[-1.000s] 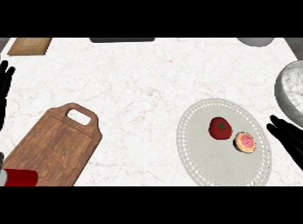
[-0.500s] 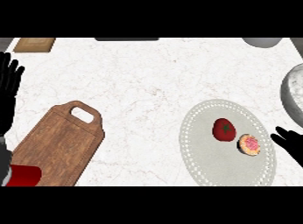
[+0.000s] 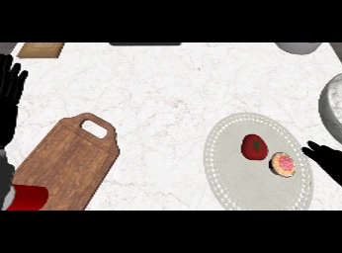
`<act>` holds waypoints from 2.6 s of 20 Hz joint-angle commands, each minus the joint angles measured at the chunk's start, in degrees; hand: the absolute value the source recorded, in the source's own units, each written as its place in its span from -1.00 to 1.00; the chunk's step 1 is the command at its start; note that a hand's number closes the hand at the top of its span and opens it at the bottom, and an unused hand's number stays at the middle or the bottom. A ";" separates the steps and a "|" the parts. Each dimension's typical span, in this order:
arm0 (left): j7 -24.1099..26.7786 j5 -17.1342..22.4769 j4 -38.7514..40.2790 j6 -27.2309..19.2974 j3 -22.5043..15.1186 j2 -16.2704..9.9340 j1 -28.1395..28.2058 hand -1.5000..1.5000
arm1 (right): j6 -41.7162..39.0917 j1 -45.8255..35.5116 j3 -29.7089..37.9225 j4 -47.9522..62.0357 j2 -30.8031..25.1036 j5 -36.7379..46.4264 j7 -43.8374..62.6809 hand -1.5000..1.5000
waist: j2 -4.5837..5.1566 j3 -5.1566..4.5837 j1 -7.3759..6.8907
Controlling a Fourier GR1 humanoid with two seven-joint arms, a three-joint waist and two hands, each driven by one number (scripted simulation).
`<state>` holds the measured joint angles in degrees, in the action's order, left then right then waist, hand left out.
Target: Pick the cupcake from the placemat and place it in the bowl
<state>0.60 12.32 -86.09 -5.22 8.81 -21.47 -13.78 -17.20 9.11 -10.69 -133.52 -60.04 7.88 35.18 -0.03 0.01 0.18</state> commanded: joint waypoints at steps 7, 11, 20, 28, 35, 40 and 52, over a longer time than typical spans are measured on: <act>-2.27 -1.40 -5.27 -0.48 -0.51 2.61 2.81 0.00 | -3.55 -2.82 -4.45 11.95 12.42 11.39 -2.62 -1.00 | -0.03 0.00 -0.45; 1.98 -1.99 2.65 2.03 1.58 1.36 -0.52 0.00 | -1.42 -1.93 -4.52 19.75 16.21 18.53 -12.95 -1.00 | 0.05 0.01 -0.13; 2.96 -2.57 5.51 3.56 3.23 1.98 -2.29 0.00 | -4.68 -2.45 0.15 24.47 20.41 22.01 -23.05 -1.00 | 0.05 -0.01 0.06; -3.16 -3.95 -3.00 1.93 2.39 3.64 0.06 0.00 | -9.74 -7.53 0.59 28.27 27.26 27.14 -21.11 -1.00 | 0.00 -0.01 -0.18; 2.08 -3.77 2.41 4.39 4.21 3.70 -1.09 0.00 | -6.83 -9.57 -0.99 37.13 31.89 34.63 -25.52 -1.00 | 0.05 -0.01 -0.24; -4.99 -4.13 -4.37 2.42 3.49 4.17 -0.30 0.00 | -8.22 -7.58 -0.16 36.65 33.55 36.69 -24.42 -1.00 | -0.03 0.00 -0.23; 1.64 -5.93 1.64 3.55 4.12 5.83 -0.32 0.00 | -1.61 -13.43 4.07 45.79 35.44 41.54 -34.71 1.00 | 0.04 -0.01 -0.11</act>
<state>0.61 7.05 -86.38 -1.15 13.05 -16.73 -13.78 -20.87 -2.36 -7.88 -88.02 -25.19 48.78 2.81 -0.04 -0.06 0.01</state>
